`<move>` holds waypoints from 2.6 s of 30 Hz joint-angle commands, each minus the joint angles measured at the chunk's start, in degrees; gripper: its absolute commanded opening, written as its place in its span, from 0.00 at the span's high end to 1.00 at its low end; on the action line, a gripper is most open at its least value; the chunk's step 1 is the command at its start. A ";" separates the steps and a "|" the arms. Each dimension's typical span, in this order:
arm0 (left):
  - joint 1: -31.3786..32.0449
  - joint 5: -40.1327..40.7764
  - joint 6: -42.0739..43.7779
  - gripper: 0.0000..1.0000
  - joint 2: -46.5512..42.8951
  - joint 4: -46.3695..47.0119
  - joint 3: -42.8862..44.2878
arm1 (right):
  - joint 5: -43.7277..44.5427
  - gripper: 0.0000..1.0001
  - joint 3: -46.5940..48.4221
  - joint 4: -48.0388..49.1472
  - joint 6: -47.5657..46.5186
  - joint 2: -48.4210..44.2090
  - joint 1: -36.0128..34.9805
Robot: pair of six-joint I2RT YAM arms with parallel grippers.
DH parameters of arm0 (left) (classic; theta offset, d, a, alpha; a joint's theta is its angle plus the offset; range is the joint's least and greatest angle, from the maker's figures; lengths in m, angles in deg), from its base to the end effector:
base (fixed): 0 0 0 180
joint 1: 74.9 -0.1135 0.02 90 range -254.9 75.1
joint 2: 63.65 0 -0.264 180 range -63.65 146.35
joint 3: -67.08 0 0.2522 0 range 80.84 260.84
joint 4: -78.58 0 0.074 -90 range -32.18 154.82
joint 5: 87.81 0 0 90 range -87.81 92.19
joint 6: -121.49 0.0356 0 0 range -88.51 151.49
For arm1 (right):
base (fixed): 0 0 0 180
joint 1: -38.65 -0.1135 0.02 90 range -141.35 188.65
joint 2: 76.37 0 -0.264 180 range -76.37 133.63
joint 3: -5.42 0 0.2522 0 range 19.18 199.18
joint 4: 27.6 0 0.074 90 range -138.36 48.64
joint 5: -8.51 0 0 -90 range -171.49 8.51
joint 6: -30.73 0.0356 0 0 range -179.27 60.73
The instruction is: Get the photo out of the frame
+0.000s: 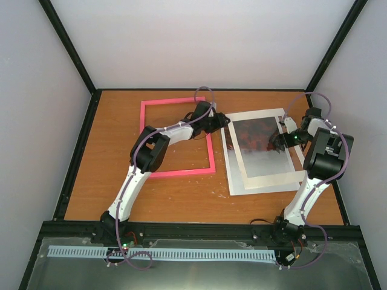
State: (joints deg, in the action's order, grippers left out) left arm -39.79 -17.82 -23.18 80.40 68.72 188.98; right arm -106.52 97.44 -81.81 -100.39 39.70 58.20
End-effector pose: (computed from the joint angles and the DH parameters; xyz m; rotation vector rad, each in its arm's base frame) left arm 0.4498 -0.3311 0.1164 -0.1741 2.3735 -1.2224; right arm 0.3706 -0.1156 0.1438 -0.5703 2.6622 0.3801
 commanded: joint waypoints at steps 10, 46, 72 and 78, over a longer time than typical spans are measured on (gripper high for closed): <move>-0.40 -5.11 -1.05 0.83 1.27 0.66 -0.90 | -0.33 0.20 -3.11 -5.33 0.49 4.44 -1.09; -0.40 13.59 13.96 0.99 -64.84 -16.85 -28.92 | -12.02 0.18 -11.09 -12.61 -1.00 -16.55 5.85; 9.78 -10.24 12.69 0.99 -29.88 -11.94 23.85 | -35.82 0.17 -0.41 -25.10 11.70 -62.43 5.85; 9.97 -10.59 6.84 0.99 -31.11 -5.20 19.74 | -40.37 0.18 4.00 -24.90 15.27 -65.23 5.85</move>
State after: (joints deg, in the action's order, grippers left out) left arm -29.67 -26.85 -11.42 51.79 57.03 209.30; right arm -142.65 98.93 -106.72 -89.48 -24.02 63.75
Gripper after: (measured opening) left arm 0.012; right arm 0.821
